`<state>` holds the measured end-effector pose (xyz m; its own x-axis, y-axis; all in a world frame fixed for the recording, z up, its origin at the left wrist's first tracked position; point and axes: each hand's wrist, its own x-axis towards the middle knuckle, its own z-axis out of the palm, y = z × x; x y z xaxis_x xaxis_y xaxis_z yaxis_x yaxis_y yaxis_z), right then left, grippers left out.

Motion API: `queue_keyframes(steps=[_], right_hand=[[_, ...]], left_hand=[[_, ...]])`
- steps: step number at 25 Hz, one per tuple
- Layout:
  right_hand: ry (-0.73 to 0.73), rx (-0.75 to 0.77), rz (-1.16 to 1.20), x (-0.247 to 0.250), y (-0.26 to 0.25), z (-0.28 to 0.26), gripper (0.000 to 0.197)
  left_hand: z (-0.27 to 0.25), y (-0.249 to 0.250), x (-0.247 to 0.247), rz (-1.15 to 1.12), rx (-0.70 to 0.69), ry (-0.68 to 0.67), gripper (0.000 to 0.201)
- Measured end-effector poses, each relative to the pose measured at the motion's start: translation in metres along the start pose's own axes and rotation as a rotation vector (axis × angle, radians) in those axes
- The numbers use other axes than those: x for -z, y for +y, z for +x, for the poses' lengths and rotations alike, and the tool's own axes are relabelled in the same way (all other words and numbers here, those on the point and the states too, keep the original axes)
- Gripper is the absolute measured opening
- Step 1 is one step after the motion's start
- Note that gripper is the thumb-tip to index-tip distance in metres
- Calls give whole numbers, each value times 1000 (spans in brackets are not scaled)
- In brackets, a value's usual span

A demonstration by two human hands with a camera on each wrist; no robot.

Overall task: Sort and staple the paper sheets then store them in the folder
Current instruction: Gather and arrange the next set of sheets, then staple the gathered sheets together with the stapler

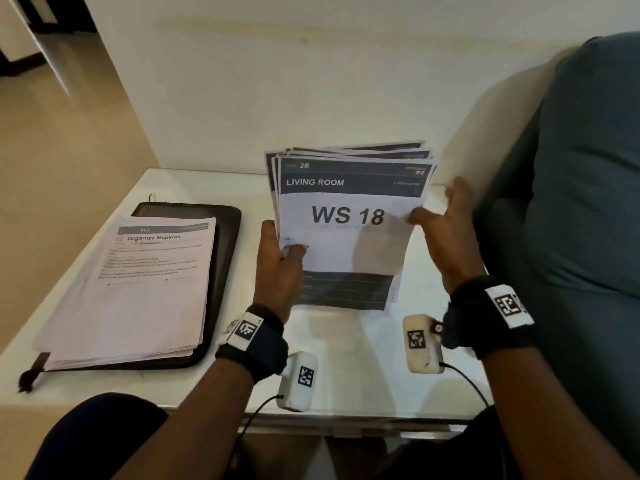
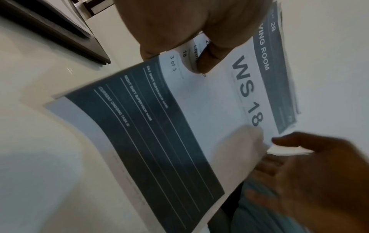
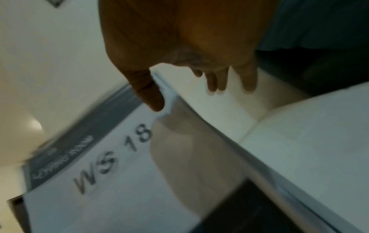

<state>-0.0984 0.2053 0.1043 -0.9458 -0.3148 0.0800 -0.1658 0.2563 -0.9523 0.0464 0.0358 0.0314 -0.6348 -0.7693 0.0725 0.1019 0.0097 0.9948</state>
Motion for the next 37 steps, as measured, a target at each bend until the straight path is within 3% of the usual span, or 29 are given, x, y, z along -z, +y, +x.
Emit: queue_keyframes(steps=[2,4,6,12,16,18,22,25,29,31,32,34,36,37], right_hand=[[-163,-137,215,9,27,-1,76],[-210,-60,264,10,34,-11,48],[-201,29,294,7,38,-23,37],[-211,38,228,-17,83,-52,52],[-182,17,128,-18,86,-54,38],[-172,-13,111,-19,88,-56,33],[-207,-27,146,-18,88,-64,29],[-240,-70,219,-20,87,-79,34],[-435,-124,172,0,82,-66,43],[-286,-171,231,26,87,-44,55],[-117,-193,172,40,92,-33,55],[116,-308,-241,63,113,-14,59],[21,-533,-729,71,139,-9,67],[-49,-578,-847,70,148,-9,65]], left_hand=[[0,7,2,-21,-31,-23,35],[-3,12,-1,-24,-81,-43,37],[-9,9,-6,-15,-92,-46,40],[-27,-25,-11,66,58,-25,40],[-19,-25,-5,91,140,-79,41],[-7,-18,0,125,111,-90,42],[10,10,-2,-81,-22,-37,38],[2,10,-15,-6,-56,-60,30],[4,15,-16,29,-130,-5,23],[8,26,-12,105,-212,-11,20],[11,32,-11,169,-249,-19,18],[19,44,-11,327,-325,-50,11],[29,51,-13,491,-389,-119,11],[33,52,-14,561,-396,-164,15]])
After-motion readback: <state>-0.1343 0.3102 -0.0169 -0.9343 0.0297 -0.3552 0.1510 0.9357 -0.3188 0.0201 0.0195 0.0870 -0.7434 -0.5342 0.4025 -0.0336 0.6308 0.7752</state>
